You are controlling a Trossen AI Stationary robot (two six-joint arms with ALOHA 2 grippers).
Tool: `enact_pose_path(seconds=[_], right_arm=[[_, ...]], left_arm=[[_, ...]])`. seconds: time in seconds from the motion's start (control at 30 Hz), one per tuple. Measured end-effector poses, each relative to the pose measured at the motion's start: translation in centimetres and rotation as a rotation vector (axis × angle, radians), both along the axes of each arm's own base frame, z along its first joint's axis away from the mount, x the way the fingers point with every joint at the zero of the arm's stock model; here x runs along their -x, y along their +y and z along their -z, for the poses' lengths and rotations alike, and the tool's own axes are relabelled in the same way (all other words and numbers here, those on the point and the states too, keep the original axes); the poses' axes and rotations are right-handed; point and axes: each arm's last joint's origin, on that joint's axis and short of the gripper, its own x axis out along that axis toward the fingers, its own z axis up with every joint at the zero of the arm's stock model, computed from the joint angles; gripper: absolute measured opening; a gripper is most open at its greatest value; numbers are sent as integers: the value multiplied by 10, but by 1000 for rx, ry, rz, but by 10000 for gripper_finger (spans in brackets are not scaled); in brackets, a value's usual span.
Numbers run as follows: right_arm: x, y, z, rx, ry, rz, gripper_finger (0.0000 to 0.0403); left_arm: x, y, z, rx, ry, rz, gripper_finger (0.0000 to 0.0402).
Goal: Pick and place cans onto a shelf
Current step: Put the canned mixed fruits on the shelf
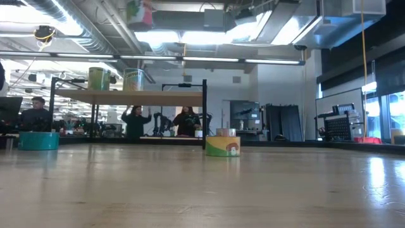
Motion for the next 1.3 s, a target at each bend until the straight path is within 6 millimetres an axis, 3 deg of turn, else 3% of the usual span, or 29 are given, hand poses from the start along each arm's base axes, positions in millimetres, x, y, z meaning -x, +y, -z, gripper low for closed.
enact_pose_path(seconds=[0.27, 0.4, 0.57, 0.77, 1.17, 1.3], right_arm=[[0, 0, 0, -1, 0, 1, 70], [0, 0, 0, -1, 0, 1, 70], [0, 0, 0, -1, 0, 1, 70], [0, 0, 0, 0, 0, 1, 70], [0, 0, 0, 0, 0, 2, 70], [0, 0, 0, 1, 0, 1, 70]], left_arm=[[49, 9, 32, 32, 8, -150, 5], [62, 17, 52, 41, 60, -212, 5], [68, 31, 76, 45, 155, -281, 5], [77, 47, 91, 40, 240, -334, 5], [94, 70, 109, 63, 180, -387, 5], [90, 77, 120, 85, 190, -369, 5]])
